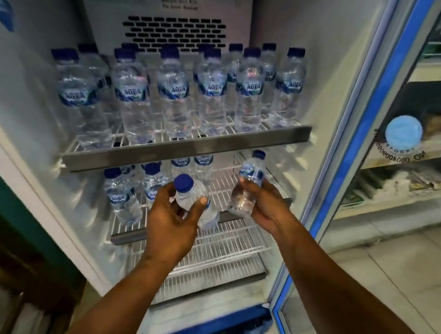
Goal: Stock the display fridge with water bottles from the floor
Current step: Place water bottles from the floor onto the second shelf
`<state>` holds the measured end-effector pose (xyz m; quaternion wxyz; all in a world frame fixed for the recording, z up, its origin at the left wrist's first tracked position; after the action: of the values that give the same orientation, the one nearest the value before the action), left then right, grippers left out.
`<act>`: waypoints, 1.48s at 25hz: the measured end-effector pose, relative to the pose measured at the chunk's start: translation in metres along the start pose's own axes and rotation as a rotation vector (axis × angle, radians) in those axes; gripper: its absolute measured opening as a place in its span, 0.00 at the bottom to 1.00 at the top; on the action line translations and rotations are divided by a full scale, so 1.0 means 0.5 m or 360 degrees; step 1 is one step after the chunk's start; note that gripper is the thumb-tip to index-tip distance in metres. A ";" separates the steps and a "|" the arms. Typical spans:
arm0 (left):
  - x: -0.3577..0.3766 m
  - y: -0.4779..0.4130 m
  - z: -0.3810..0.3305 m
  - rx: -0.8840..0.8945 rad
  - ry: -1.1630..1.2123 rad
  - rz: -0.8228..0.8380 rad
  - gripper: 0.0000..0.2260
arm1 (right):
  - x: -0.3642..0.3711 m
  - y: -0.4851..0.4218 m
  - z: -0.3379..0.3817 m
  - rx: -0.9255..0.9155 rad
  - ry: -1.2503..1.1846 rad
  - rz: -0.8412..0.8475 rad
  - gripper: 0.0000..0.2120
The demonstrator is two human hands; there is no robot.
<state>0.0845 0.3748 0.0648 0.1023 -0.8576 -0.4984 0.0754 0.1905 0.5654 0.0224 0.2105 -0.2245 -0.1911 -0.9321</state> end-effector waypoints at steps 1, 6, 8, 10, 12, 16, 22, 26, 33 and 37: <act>0.010 -0.006 0.003 0.0021 0.0000 -0.0026 0.27 | 0.004 -0.021 0.006 -0.0034 0.0110 -0.0022 0.19; 0.053 -0.048 0.042 0.0056 -0.0090 -0.0055 0.24 | 0.022 -0.156 0.018 -0.0346 0.0747 -0.0139 0.22; 0.066 -0.064 0.058 0.0065 -0.0149 -0.0055 0.24 | 0.029 -0.208 0.018 -0.0431 0.0865 -0.0108 0.24; 0.073 -0.082 0.079 0.0096 -0.0222 -0.0053 0.23 | 0.035 -0.244 0.015 -0.0494 0.1008 -0.0024 0.27; 0.078 -0.101 0.105 0.0106 -0.0275 -0.0053 0.21 | 0.037 -0.266 0.003 -0.0514 0.1137 0.0064 0.28; 0.092 -0.136 0.135 0.0155 -0.0400 -0.0021 0.20 | 0.038 -0.287 -0.005 -0.0575 0.1274 0.0046 0.27; 0.124 -0.159 0.152 0.0217 -0.0579 0.0046 0.22 | 0.029 -0.297 -0.031 -0.0795 0.1565 -0.0086 0.34; 0.130 -0.159 0.154 0.0278 -0.0690 0.0052 0.26 | 0.026 -0.302 -0.052 -0.0919 0.1605 -0.0201 0.30; 0.124 -0.153 0.147 0.0241 -0.0755 0.0097 0.29 | 0.037 -0.308 -0.063 -0.0908 0.1615 -0.0277 0.31; 0.124 -0.149 0.133 0.0213 -0.0834 0.0134 0.32 | 0.027 -0.283 -0.058 -0.0798 0.1747 -0.0348 0.37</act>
<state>0.0369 0.4713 0.0176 0.0231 -0.8201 -0.4656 0.3318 0.1021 0.6669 -0.0321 0.1222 0.2665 0.1483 -0.9445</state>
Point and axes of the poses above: each hand's wrist, its own y-axis away from the middle knuckle, its own x-axis out of the palm, z = x × y, the point moved 2 cm from there along -y, towards the middle knuckle, and after that the axes turned 9 degrees about -z, right-handed, at the moved point
